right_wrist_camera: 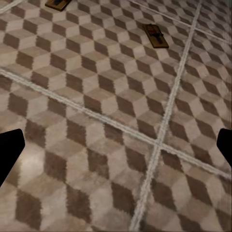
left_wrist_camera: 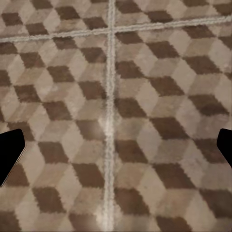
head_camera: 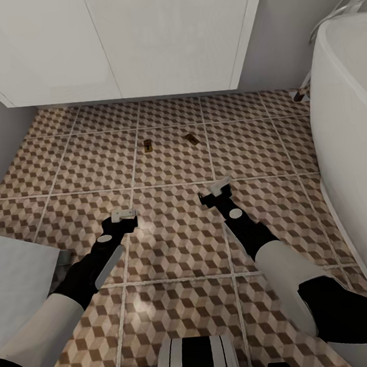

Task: Take the four mousetraps from the cabinet in the bathroom and place them on the bathroom floor. Make sure all four end up on the same floor surface, and ensure that at least two of them are either under or directly next to the same bathroom sink.

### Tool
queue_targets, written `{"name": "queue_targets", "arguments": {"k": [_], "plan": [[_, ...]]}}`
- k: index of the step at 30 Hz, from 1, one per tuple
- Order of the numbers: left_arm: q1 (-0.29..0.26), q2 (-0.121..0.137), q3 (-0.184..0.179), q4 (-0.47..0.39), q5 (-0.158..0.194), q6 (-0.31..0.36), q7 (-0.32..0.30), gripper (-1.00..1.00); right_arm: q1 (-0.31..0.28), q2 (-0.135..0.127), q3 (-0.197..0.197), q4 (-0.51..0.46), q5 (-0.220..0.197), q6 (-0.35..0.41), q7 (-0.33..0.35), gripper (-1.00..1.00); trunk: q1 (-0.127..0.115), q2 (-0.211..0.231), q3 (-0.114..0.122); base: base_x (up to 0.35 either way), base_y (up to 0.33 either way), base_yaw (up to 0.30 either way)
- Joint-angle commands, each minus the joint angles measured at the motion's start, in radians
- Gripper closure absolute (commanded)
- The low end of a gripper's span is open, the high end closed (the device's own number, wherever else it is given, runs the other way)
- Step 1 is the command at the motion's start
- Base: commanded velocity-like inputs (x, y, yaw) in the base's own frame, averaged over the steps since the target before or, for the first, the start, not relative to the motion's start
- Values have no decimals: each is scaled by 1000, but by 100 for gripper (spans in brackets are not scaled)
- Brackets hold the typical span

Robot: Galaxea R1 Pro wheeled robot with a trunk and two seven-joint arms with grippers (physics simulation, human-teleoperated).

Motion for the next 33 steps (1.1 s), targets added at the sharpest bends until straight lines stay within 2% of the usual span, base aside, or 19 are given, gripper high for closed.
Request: {"name": "queue_targets", "arguments": {"k": [1, 4, 15, 23, 27, 33], "plan": [[3, 4, -5, -6, 10, 3, 10, -100, 1, -4, -1, 1, 9, -3, -1, -100, -1, 0, 3, 0, 0, 0], [17, 8, -5, -18, 10, 3, 10, -100, 10, -19, -1, 1, 8, -10, -1, -100, -2, 1, 15, 0, 0, 0], [77, 15, -5, -33, 10, 1, 10, -100, 110, -89, -2, -1, 6, -77, 1, -100, -7, 3, 58, 0, 0, 0], [112, 17, -5, -26, 10, 0, 10, -100, 175, -121, -2, 1, 3, -111, 1, -100, -10, 5, 88, 0, 0, 0], [145, 17, -5, -12, 10, -30, 9, -100, 215, -131, -2, 2, 3, -126, 1, -100, -12, 6, 104, 0, 0, 0], [182, 17, -6, 4, 10, -122, 9, -100, 267, -136, -2, 7, 2, -154, 1, -100, -15, 8, 127, 0, 0, 0]]}}
